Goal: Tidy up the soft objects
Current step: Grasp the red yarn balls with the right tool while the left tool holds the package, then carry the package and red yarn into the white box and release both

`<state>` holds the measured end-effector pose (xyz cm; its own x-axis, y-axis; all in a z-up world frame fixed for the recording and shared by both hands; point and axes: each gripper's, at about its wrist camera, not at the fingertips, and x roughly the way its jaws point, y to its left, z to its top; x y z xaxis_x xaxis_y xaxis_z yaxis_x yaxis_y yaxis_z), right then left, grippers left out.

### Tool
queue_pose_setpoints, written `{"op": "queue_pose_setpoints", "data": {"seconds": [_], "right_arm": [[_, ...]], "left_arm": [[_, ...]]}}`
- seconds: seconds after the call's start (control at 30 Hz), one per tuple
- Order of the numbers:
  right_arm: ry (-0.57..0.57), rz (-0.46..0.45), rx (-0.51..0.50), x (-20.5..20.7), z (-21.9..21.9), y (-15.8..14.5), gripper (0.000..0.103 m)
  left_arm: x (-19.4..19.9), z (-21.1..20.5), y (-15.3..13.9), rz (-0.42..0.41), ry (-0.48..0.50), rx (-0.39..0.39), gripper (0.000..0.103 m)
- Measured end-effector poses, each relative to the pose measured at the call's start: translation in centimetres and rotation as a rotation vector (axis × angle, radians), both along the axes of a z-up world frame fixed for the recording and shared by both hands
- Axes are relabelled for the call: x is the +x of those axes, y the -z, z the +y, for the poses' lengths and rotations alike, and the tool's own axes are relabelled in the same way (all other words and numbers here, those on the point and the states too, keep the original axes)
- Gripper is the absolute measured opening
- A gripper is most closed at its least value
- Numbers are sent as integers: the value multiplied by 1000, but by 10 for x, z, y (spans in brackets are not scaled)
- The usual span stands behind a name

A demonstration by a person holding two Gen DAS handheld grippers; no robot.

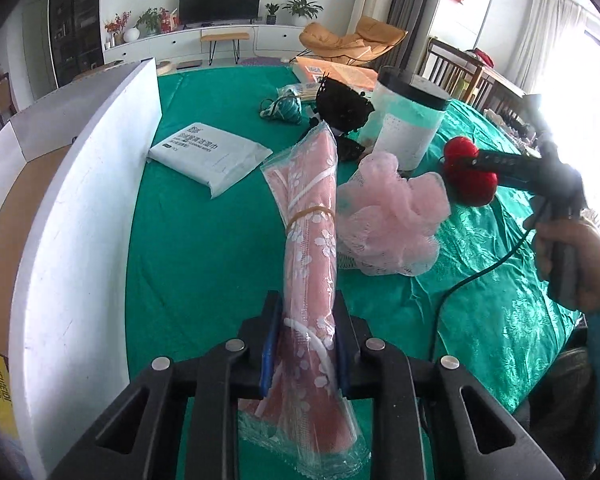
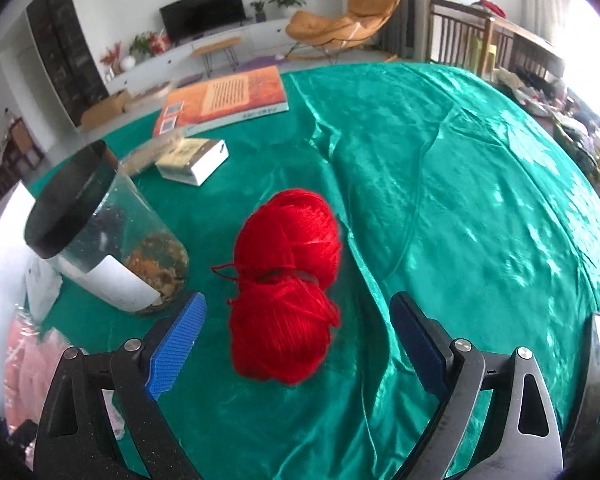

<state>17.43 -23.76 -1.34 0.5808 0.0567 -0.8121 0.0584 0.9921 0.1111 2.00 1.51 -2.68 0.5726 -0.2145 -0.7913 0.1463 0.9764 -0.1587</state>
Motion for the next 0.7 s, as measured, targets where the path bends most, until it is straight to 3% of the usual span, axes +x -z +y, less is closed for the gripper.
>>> {"op": "queue_pose_setpoints", "data": {"seconds": [0.07,0.1,0.23,0.4,0.57,0.7], "right_arm": [[-25,27,-7,6,2,11,41],[-21,42,0,5,0,13,41],[25,-46,24,-30,-5,-5,41],[-103,-145,63,-78,28,-50,41],[-323,-211,182,-108,115,-102,41],[-543,-220,323,-127,206,-134,41]], "left_arm": [[-4,4,-11,-21,2,-14,23],[-7,8,-17,-33,1,-24,23],[-11,23,-41,-87,-17,-46,23],[-18,58,-73,-154,-78,-46,23],[-35,126,-100,-206,-210,-6,23],[-54,183,-99,-187,-336,54,24]]}}
